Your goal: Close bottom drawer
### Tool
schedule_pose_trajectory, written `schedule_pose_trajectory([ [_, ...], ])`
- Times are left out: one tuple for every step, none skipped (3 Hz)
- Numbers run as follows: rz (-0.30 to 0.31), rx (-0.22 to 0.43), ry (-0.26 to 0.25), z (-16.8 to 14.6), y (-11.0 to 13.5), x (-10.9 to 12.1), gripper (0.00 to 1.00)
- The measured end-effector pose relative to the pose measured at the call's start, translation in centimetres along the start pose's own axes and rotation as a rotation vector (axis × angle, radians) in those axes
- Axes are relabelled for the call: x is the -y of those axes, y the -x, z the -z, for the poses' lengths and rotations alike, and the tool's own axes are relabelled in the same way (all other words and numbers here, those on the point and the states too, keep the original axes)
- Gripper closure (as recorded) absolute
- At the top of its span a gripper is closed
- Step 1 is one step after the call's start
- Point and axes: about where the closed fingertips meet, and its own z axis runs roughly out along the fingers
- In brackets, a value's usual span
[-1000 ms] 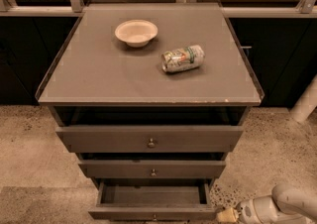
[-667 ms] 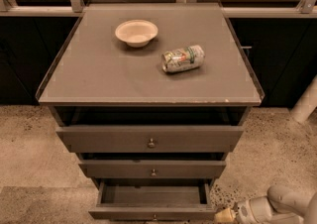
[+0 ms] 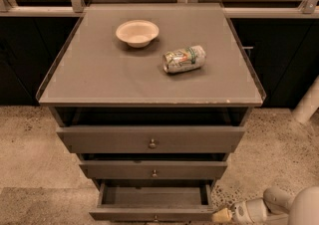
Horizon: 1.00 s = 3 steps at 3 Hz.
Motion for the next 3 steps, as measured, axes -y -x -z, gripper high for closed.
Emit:
schedule_pose_trajectory([
  [-0.032, 0.009, 0.009, -0.6, 0.1, 0.8, 1.0],
  [-0.086, 0.044, 0.022, -2.0, 0.7, 2.2, 1.0],
  [-0.105, 0.078, 0.029, -2.6, 1.2, 2.7, 1.0],
])
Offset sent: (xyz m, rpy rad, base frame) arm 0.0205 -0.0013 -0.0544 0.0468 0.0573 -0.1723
